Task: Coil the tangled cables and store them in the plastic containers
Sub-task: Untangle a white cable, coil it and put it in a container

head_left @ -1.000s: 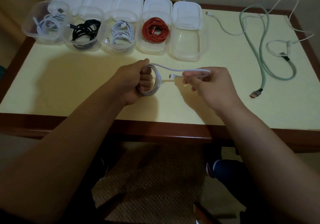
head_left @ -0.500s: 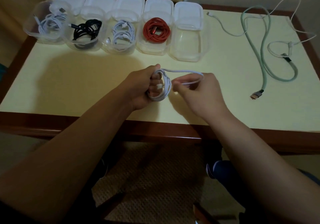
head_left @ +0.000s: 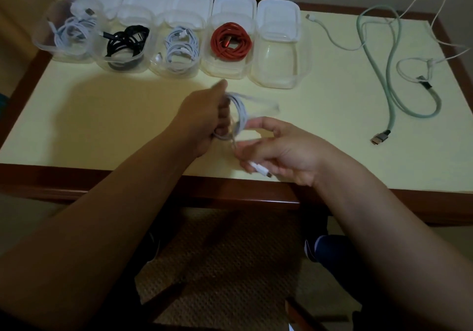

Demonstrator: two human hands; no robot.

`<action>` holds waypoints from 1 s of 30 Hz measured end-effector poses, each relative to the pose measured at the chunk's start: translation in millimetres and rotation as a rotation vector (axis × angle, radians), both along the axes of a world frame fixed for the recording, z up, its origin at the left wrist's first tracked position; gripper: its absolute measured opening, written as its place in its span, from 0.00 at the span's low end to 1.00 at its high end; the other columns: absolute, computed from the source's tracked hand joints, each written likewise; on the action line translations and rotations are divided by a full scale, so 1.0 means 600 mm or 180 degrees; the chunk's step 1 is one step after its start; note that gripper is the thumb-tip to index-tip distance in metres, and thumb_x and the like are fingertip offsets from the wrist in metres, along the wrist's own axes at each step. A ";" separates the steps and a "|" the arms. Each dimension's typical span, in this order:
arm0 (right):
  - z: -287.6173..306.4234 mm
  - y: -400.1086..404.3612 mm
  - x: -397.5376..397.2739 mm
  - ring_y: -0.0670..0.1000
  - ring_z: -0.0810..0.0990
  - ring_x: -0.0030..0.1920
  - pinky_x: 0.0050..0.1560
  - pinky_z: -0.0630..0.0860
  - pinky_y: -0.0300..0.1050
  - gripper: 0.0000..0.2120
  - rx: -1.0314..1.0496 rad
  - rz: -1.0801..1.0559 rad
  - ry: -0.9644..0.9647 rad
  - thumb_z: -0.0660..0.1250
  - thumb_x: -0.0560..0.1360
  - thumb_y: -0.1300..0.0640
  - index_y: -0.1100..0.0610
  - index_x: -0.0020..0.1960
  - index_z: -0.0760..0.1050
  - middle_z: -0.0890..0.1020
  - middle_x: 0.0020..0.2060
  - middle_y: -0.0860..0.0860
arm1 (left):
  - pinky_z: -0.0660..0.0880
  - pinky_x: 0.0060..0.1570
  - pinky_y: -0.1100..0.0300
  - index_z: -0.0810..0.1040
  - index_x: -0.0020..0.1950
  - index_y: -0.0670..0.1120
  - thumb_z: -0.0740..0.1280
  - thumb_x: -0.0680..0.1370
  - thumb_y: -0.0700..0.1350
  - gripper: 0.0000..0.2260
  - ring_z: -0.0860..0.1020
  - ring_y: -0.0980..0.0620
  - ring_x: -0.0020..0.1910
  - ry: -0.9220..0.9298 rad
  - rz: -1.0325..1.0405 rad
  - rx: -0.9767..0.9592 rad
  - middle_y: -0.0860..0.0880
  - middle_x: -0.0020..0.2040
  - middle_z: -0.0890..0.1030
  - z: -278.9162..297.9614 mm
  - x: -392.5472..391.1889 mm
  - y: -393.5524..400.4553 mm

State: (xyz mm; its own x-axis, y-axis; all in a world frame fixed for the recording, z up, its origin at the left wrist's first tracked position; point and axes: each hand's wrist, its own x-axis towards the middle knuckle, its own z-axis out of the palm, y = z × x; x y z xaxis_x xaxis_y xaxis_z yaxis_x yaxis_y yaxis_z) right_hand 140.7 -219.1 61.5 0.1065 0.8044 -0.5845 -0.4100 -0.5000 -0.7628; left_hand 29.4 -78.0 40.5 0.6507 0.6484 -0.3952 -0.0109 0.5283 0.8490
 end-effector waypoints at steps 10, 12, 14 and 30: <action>0.015 -0.028 0.063 0.55 0.86 0.40 0.37 0.81 0.41 0.29 -0.0159 0.0639 -0.1163 0.83 0.63 0.60 0.62 0.60 0.77 0.87 0.43 0.62 | 0.56 0.16 0.65 0.64 0.25 0.51 0.55 0.87 0.52 0.28 0.57 0.58 0.19 -0.0567 0.0829 -0.0600 0.55 0.22 0.58 0.009 -0.039 0.081; 0.010 -0.022 0.049 0.54 0.85 0.42 0.42 0.82 0.43 0.24 0.0118 0.0630 -0.1016 0.82 0.62 0.50 0.59 0.54 0.81 0.86 0.41 0.56 | 0.58 0.17 0.64 0.64 0.31 0.49 0.56 0.87 0.51 0.23 0.58 0.57 0.20 -0.0573 0.0800 -0.0621 0.54 0.24 0.59 0.012 -0.027 0.063; 0.007 -0.010 0.032 0.51 0.83 0.37 0.38 0.78 0.42 0.18 0.0298 0.0177 -0.1088 0.76 0.71 0.47 0.59 0.52 0.80 0.84 0.41 0.53 | 0.59 0.17 0.65 0.62 0.35 0.49 0.55 0.87 0.50 0.21 0.58 0.58 0.20 -0.0630 0.0560 -0.0621 0.53 0.24 0.59 0.015 -0.017 0.045; 0.003 0.014 -0.013 0.50 0.63 0.24 0.27 0.54 0.42 0.18 0.0833 -0.0301 -0.0215 0.56 0.85 0.48 0.59 0.48 0.77 0.77 0.34 0.54 | 0.71 0.29 0.64 0.70 0.33 0.45 0.59 0.85 0.54 0.23 0.73 0.51 0.23 0.0981 -0.0182 0.0873 0.48 0.24 0.74 0.047 0.005 -0.051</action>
